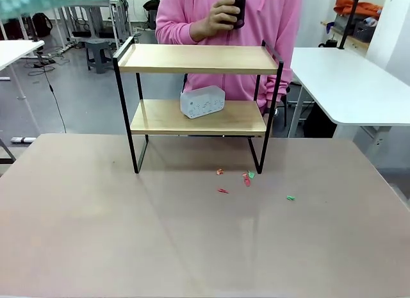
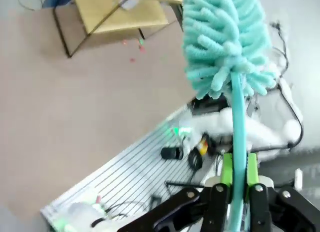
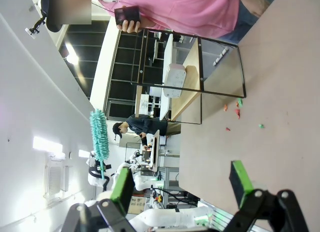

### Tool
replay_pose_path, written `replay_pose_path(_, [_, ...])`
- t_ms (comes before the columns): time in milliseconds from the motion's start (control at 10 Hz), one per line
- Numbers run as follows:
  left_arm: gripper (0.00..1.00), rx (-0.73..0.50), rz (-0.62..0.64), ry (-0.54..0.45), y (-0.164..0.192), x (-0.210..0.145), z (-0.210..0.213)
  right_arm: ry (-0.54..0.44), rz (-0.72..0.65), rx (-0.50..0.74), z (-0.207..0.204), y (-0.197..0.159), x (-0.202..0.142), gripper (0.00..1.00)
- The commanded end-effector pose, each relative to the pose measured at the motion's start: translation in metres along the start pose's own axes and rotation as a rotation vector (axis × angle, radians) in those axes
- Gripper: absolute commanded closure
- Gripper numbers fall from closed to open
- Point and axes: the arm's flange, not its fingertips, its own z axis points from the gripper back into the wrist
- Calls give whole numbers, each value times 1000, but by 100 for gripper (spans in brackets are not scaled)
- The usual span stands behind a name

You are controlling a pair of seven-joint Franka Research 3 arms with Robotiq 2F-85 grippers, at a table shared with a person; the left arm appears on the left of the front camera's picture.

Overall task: Clean the shelf.
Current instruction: Clean the remaining tier of the Shelf with the Duster once objects are removed.

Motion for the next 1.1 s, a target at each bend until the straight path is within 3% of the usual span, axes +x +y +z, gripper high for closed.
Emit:
replay_pose_path(0, [88, -20, 171, -337, 49, -33, 7, -11, 14, 18, -1, 3, 2, 0])
replay_pose_path(100, [88, 23, 281, -466, 77, -41, 12, -11, 14, 18, -1, 3, 2, 0])
replay_pose_path(200, [88, -12, 349, -477, 101, -39, 4, -11, 14, 18, -1, 3, 2, 0])
replay_pose_path(400, [88, 39, 477, -481, 140, -2, -22, -11, 14, 18, -1, 3, 2, 0])
replay_pose_path(500, [88, 81, 549, -569, 156, 20, -33, -11, 14, 18, -1, 3, 2, 0])
replay_pose_path(600, [88, 70, 445, -483, 150, -34, 3, -11, 14, 18, -1, 3, 2, 0])
replay_pose_path(1000, [88, 70, 445, -483, 150, -34, 3, -11, 14, 18, -1, 3, 2, 0])
